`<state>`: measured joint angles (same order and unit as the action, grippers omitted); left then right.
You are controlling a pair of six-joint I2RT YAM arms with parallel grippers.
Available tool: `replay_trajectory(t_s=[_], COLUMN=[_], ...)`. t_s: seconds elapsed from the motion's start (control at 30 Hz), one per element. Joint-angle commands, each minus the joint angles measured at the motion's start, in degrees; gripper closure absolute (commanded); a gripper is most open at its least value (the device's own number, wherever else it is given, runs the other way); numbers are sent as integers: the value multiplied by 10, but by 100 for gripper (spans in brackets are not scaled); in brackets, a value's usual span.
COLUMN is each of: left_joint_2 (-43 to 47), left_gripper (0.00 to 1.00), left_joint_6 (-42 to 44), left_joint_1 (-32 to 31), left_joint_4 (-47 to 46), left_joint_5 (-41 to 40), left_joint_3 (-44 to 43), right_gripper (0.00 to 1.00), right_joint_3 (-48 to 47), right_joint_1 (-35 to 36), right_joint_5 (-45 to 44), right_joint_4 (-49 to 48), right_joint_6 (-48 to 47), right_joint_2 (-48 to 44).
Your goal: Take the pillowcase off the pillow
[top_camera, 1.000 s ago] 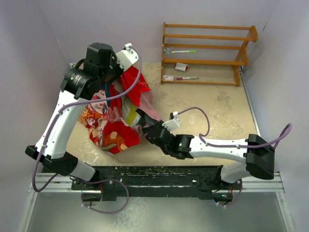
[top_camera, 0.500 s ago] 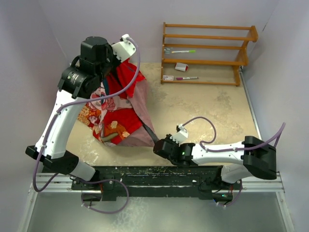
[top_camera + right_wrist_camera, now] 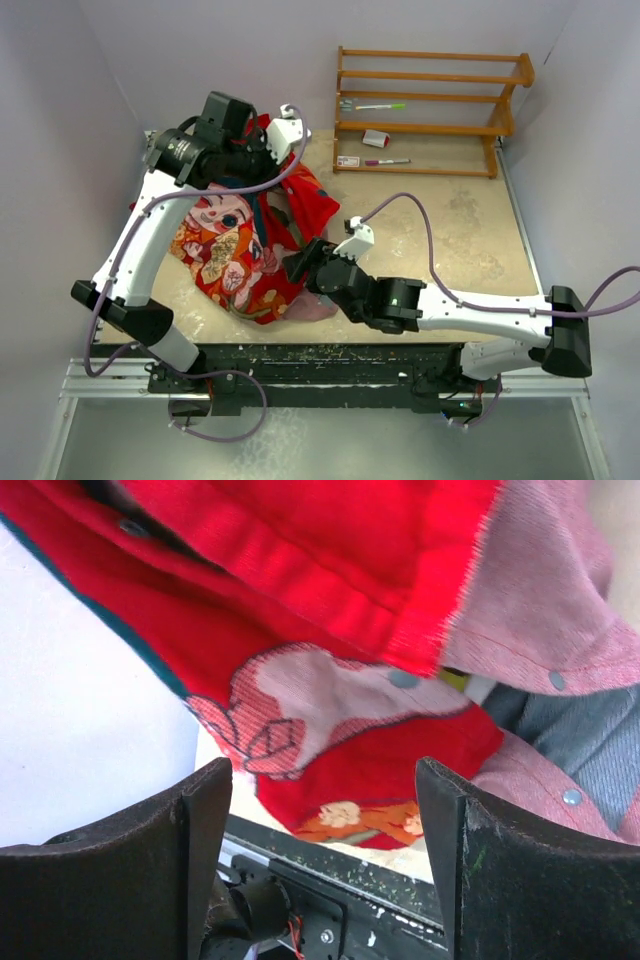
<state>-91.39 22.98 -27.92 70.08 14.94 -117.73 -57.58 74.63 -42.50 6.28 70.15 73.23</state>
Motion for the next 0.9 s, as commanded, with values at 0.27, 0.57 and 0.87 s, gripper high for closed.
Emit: replay_trajectory(t_s=[0.27, 0.57, 0.87], left_joint_2=[72, 94, 104], left_gripper=[100, 100, 100], left_joint_6=[5, 26, 20], left_joint_1=[-12, -12, -12], left_joint_4=[-35, -36, -29], left_joint_5=[29, -7, -3], left_joint_3=[79, 70, 80], right_gripper=[27, 26, 22], right_joint_3=[55, 79, 17], right_joint_1=[-88, -136, -145], right_joint_5=[94, 145, 177], right_joint_4=[-127, -207, -315], right_joint_6=[-12, -2, -36], right_joint_2=[45, 112, 212])
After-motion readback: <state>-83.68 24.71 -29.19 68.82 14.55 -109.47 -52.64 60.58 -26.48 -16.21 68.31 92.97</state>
